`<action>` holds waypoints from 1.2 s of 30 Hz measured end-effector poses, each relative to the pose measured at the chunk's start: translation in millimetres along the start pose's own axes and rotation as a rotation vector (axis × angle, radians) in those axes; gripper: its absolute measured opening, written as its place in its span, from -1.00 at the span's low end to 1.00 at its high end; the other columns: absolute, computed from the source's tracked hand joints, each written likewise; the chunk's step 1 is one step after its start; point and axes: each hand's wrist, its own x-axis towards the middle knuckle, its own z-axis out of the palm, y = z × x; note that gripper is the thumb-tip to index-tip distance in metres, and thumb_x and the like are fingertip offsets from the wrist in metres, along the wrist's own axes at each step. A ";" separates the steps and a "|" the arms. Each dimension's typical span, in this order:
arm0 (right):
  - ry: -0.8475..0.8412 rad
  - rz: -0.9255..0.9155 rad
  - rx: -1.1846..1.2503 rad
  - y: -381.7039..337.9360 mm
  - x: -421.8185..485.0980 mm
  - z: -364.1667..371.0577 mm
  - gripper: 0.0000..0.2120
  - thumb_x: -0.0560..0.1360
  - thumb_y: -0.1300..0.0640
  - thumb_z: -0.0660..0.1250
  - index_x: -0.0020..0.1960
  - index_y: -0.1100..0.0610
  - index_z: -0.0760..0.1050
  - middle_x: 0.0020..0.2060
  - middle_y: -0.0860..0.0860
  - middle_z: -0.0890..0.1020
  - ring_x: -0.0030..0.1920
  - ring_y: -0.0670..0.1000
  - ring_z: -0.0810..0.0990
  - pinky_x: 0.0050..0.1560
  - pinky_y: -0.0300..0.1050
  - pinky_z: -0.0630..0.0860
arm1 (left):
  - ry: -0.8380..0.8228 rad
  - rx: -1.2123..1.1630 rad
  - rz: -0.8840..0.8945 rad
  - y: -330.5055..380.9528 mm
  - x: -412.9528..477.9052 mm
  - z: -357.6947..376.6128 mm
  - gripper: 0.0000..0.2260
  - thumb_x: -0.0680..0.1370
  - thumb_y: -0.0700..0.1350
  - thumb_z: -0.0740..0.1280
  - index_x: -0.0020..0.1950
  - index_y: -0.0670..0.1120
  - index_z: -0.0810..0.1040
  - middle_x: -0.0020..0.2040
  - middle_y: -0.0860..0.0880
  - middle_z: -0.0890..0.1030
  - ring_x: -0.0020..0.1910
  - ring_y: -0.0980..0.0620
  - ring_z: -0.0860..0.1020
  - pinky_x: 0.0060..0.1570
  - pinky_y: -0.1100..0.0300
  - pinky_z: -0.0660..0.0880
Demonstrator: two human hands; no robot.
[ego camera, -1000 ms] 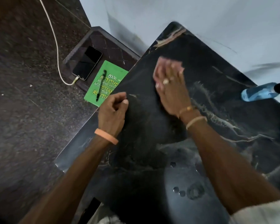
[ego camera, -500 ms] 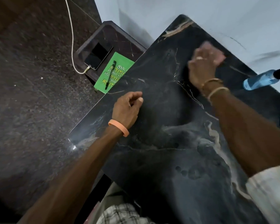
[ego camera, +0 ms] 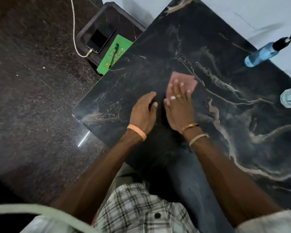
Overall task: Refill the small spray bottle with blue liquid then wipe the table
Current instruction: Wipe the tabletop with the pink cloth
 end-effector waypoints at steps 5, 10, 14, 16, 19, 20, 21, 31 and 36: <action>-0.107 -0.408 -0.100 -36.5 -31.2 9.4 -0.43 0.67 -0.01 -0.07 0.61 0.13 -0.12 0.59 0.11 -0.11 0.59 0.12 -0.16 0.56 0.12 -0.13 | 0.204 -0.066 -0.207 -10.1 -14.9 -18.4 -0.75 0.61 -0.22 0.23 0.25 -0.14 0.59 0.20 -0.09 0.62 0.19 -0.02 0.55 0.19 0.28 0.37; -0.175 -0.300 -0.042 -74.9 14.7 0.7 -0.33 0.62 0.03 0.10 0.61 0.16 -0.12 0.59 0.17 -0.14 0.58 0.19 -0.18 0.54 0.19 -0.15 | 0.298 -0.162 -0.284 -26.6 -21.5 -29.8 -0.76 0.62 -0.22 0.24 0.24 -0.14 0.59 0.20 -0.08 0.62 0.19 -0.02 0.56 0.25 0.23 0.41; -0.198 -0.580 -0.145 -75.3 -52.4 17.1 -0.41 0.67 -0.02 -0.02 0.61 0.19 -0.11 0.59 0.15 -0.10 0.58 0.16 -0.15 0.54 0.17 -0.10 | 0.390 -0.167 -0.416 -40.1 -44.9 -34.1 -0.78 0.63 -0.19 0.23 0.22 -0.17 0.59 0.19 -0.14 0.61 0.19 -0.10 0.55 0.28 -0.03 0.43; -0.162 -0.660 -0.142 -38.2 -87.3 20.7 -0.44 0.68 0.01 0.01 0.60 0.19 0.00 0.58 0.15 0.00 0.59 0.15 -0.05 0.55 0.15 -0.03 | 0.282 -0.060 -0.275 -36.3 -62.7 -23.8 -0.80 0.60 -0.23 0.28 0.18 -0.17 0.61 0.19 -0.15 0.62 0.24 -0.12 0.53 0.36 -0.03 0.37; -0.046 -0.520 -0.122 22.9 -93.7 18.2 -0.48 0.63 0.12 0.20 0.54 0.23 0.22 0.54 0.19 0.19 0.55 0.19 0.14 0.53 0.18 0.11 | 0.117 0.029 -0.169 -22.4 -73.2 -2.9 -0.76 0.59 -0.21 0.32 0.24 -0.16 0.60 0.32 -0.14 0.55 0.43 -0.12 0.38 0.46 0.16 0.16; -0.014 -0.393 -0.125 30.5 -83.8 14.7 -0.50 0.64 0.12 0.19 0.53 0.24 0.24 0.54 0.20 0.20 0.55 0.20 0.15 0.53 0.18 0.10 | 0.106 0.024 -0.163 -17.8 -71.6 0.9 -0.74 0.60 -0.20 0.30 0.27 -0.15 0.58 0.36 -0.13 0.51 0.45 -0.10 0.35 0.43 0.25 0.12; 0.012 -0.269 -0.135 27.2 -70.0 10.8 -0.51 0.66 0.10 0.12 0.54 0.24 0.21 0.54 0.20 0.18 0.56 0.21 0.10 0.54 0.19 0.03 | 0.103 0.012 -0.158 -13.4 -67.8 3.0 -0.73 0.61 -0.19 0.29 0.31 -0.15 0.56 0.39 -0.13 0.48 0.47 -0.08 0.33 0.42 0.29 0.10; -0.049 -0.503 -0.195 30.8 -144.4 30.9 -0.48 0.54 0.19 0.11 0.47 0.34 0.30 0.47 0.29 0.30 0.50 0.30 0.23 0.45 0.25 0.25 | -0.183 0.229 0.054 -13.8 -89.9 22.0 -0.69 0.65 -0.18 0.20 0.39 -0.17 0.49 0.46 -0.16 0.41 0.53 -0.12 0.22 0.48 0.13 0.11; 0.038 0.202 -0.059 136.6 -183.5 13.2 -0.54 0.61 0.26 0.09 0.47 0.41 0.26 0.47 0.34 0.27 0.49 0.35 0.22 0.46 0.27 0.21 | -0.270 0.164 0.168 9.1 -97.0 53.9 -0.69 0.64 -0.15 0.22 0.37 -0.20 0.49 0.47 -0.14 0.39 0.54 -0.08 0.19 0.48 0.23 0.05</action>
